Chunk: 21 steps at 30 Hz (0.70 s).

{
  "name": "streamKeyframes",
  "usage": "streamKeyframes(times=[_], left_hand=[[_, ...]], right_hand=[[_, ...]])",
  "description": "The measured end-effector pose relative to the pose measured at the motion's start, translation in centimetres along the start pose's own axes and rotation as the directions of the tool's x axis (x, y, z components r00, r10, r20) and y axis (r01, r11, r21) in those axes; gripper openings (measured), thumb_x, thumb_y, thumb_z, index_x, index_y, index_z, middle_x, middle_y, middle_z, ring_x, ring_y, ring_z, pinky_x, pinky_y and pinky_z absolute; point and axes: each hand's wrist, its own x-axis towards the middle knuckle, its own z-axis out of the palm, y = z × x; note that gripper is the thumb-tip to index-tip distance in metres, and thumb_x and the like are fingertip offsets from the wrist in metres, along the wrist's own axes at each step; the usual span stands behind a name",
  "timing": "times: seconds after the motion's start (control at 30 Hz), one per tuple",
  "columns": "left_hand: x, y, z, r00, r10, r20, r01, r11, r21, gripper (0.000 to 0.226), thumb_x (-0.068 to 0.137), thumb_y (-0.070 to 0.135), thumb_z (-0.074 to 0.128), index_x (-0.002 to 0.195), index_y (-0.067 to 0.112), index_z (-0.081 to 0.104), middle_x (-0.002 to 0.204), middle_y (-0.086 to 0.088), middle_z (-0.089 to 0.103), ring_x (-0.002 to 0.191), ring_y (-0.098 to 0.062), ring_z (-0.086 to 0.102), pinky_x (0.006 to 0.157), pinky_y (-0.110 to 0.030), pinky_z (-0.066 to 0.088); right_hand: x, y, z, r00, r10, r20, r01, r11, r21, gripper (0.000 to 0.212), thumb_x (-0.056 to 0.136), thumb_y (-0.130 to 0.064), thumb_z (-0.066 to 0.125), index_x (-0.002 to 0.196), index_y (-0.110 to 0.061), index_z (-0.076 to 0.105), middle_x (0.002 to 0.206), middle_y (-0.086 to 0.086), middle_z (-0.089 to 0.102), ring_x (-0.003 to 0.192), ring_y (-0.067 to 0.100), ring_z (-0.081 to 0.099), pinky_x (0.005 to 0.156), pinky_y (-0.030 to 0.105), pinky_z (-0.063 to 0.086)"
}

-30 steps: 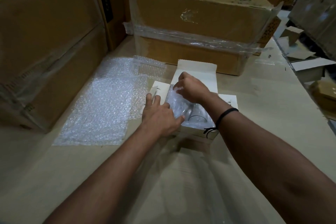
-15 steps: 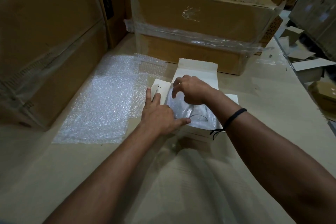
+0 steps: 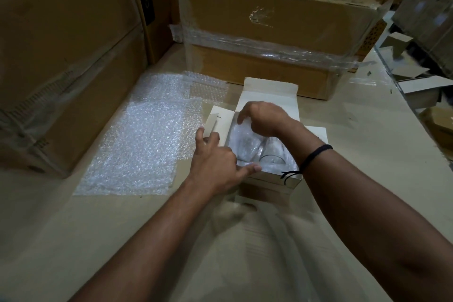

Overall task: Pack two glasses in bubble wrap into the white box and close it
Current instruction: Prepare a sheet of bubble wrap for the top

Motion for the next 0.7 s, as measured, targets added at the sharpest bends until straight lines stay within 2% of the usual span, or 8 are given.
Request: streamKeyframes(times=[0.07, 0.13, 0.3, 0.4, 0.5, 0.57, 0.6, 0.7], left_hand=[[0.1, 0.7, -0.4, 0.999, -0.003, 0.052, 0.003, 1.0, -0.004, 0.093, 0.08, 0.082, 0.004, 0.086, 0.022, 0.074, 0.102, 0.0, 0.068, 0.132, -0.024, 0.033, 0.113, -0.055, -0.01], [0.2, 1.2, -0.9, 0.994, -0.013, 0.106, 0.015, 1.0, -0.017, 0.091, 0.083, 0.08, 0.006, 0.089, 0.021, 0.074, 0.109, -0.003, 0.066, 0.136, -0.025, 0.029, 0.113, -0.055, -0.014], [0.4, 1.4, -1.3, 0.984, -0.045, 0.173, 0.053, 0.998, -0.037, 0.101, 0.077, 0.079, -0.006, 0.092, 0.02, 0.075, 0.115, -0.006, 0.066, 0.138, -0.025, 0.027, 0.112, -0.057, -0.013], [0.3, 1.1, -0.7, 0.997, -0.062, 0.034, 0.066, 0.991, -0.12, 0.1, 0.077, 0.079, -0.007, 0.084, 0.022, 0.075, 0.101, -0.001, 0.069, 0.127, -0.022, 0.04, 0.112, -0.052, -0.002], [0.3, 0.6, -0.4, 0.978, -0.087, -0.192, 0.049, 0.98, -0.195, 0.089, 0.085, 0.077, 0.003, 0.077, 0.024, 0.074, 0.09, 0.007, 0.07, 0.112, -0.016, 0.051, 0.107, -0.046, 0.007], [0.4, 0.8, -0.3, 0.987, -0.058, -0.153, 0.035, 0.988, -0.15, 0.089, 0.086, 0.076, 0.003, 0.08, 0.025, 0.076, 0.091, 0.006, 0.07, 0.114, -0.017, 0.049, 0.106, -0.047, 0.006], [0.4, 1.0, -0.1, 0.994, -0.039, -0.099, 0.028, 0.993, -0.113, 0.09, 0.086, 0.077, 0.003, 0.083, 0.026, 0.076, 0.093, 0.004, 0.069, 0.118, -0.018, 0.046, 0.108, -0.049, 0.004], [0.2, 1.3, 0.2, 1.0, -0.025, 0.007, 0.025, 0.998, -0.064, 0.091, 0.086, 0.076, 0.002, 0.088, 0.024, 0.076, 0.099, -0.001, 0.068, 0.131, -0.022, 0.035, 0.112, -0.054, -0.003]], right_hand=[[-0.2, 0.0, -0.4, 0.999, 0.03, -0.013, -0.031, 0.997, -0.072, 0.052, 0.086, 0.004, 0.046, 0.114, -0.034, 0.067, 0.129, -0.004, 0.06, 0.112, 0.021, 0.057, 0.076, 0.031, 0.046], [-0.2, -0.3, -0.6, 0.997, 0.064, 0.044, -0.058, 0.991, -0.124, 0.052, 0.09, 0.002, 0.046, 0.124, -0.035, 0.062, 0.132, -0.005, 0.059, 0.116, 0.02, 0.056, 0.072, 0.029, 0.042], [-0.1, -0.9, 0.0, 0.976, 0.089, 0.201, -0.046, 0.977, -0.208, 0.059, 0.094, -0.002, 0.045, 0.143, -0.035, 0.044, 0.139, -0.003, 0.055, 0.12, 0.022, 0.056, 0.08, 0.03, 0.046], [-0.5, -0.8, 0.1, 0.97, 0.094, 0.224, -0.058, 0.986, -0.158, 0.057, 0.094, -0.003, 0.047, 0.144, -0.031, 0.044, 0.14, -0.001, 0.055, 0.121, 0.023, 0.055, 0.083, 0.03, 0.046], [-0.8, -0.4, 0.0, 0.991, 0.115, 0.061, -0.111, 0.992, -0.068, 0.048, 0.092, -0.002, 0.048, 0.134, -0.025, 0.056, 0.132, 0.001, 0.061, 0.114, 0.023, 0.059, 0.077, 0.029, 0.047], [-1.1, -0.4, 0.0, 0.995, 0.093, -0.043, -0.095, 0.994, -0.046, 0.044, 0.09, -0.001, 0.047, 0.123, -0.025, 0.064, 0.127, 0.001, 0.064, 0.11, 0.022, 0.06, 0.074, 0.028, 0.046], [-1.1, -0.4, 0.1, 0.997, 0.064, -0.034, -0.065, 0.997, -0.034, 0.045, 0.089, 0.001, 0.046, 0.121, -0.026, 0.066, 0.127, 0.001, 0.064, 0.11, 0.022, 0.06, 0.075, 0.029, 0.047], [-0.9, -0.7, 0.1, 0.989, 0.021, 0.144, -0.026, 0.999, 0.037, 0.056, 0.087, 0.004, 0.041, 0.128, -0.027, 0.062, 0.138, 0.001, 0.057, 0.121, 0.022, 0.054, 0.095, 0.036, 0.047]])
